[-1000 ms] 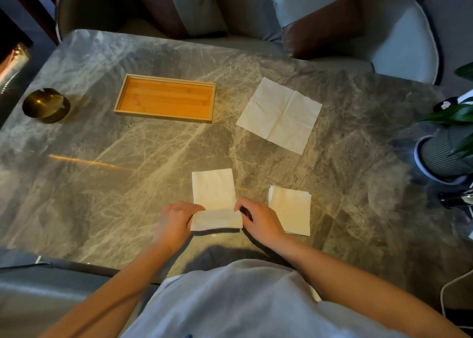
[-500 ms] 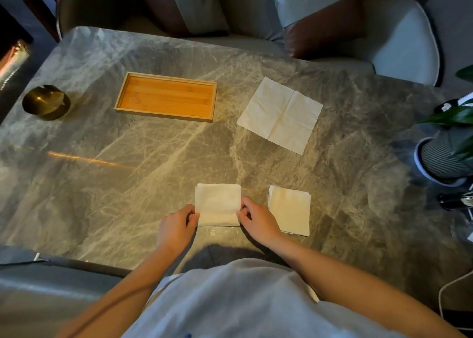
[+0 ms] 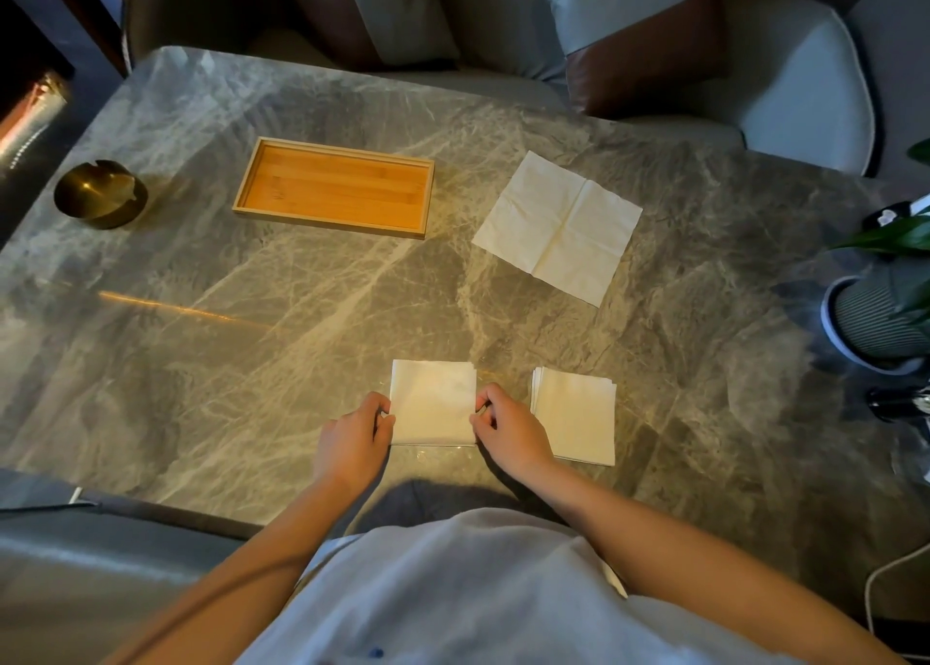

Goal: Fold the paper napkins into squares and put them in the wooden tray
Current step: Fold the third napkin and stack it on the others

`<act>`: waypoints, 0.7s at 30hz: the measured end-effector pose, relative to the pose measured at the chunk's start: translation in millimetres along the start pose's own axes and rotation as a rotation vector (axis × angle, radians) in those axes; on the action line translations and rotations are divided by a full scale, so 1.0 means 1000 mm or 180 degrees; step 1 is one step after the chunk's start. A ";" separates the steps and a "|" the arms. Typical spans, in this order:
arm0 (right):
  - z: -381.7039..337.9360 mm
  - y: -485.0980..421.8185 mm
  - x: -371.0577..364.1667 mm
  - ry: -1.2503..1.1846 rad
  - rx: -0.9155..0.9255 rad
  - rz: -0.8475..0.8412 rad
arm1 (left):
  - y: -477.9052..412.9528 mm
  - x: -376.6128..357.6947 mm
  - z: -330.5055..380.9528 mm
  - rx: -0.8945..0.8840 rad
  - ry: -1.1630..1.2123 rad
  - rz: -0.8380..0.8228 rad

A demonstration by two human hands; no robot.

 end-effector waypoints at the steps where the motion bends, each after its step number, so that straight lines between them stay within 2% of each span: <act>1: 0.000 0.000 0.000 0.0011 -0.0010 -0.0003 | 0.000 0.000 0.000 -0.0015 -0.0029 -0.0006; 11: 0.000 0.001 -0.001 -0.0114 -0.0190 0.0048 | -0.004 0.000 0.004 -0.0066 -0.0155 -0.0063; 21: -0.002 0.000 0.002 -0.0267 -0.0198 -0.0079 | -0.002 0.000 0.000 0.0136 0.0054 0.0057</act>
Point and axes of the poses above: each hand's wrist, its own y-axis away from the middle knuckle, its own x-axis out of the back of the hand, z = x × y, the point moved 5 cm from there along -y, towards the middle knuckle, and after that the axes turned 4 degrees about x, right-handed, at the moved point
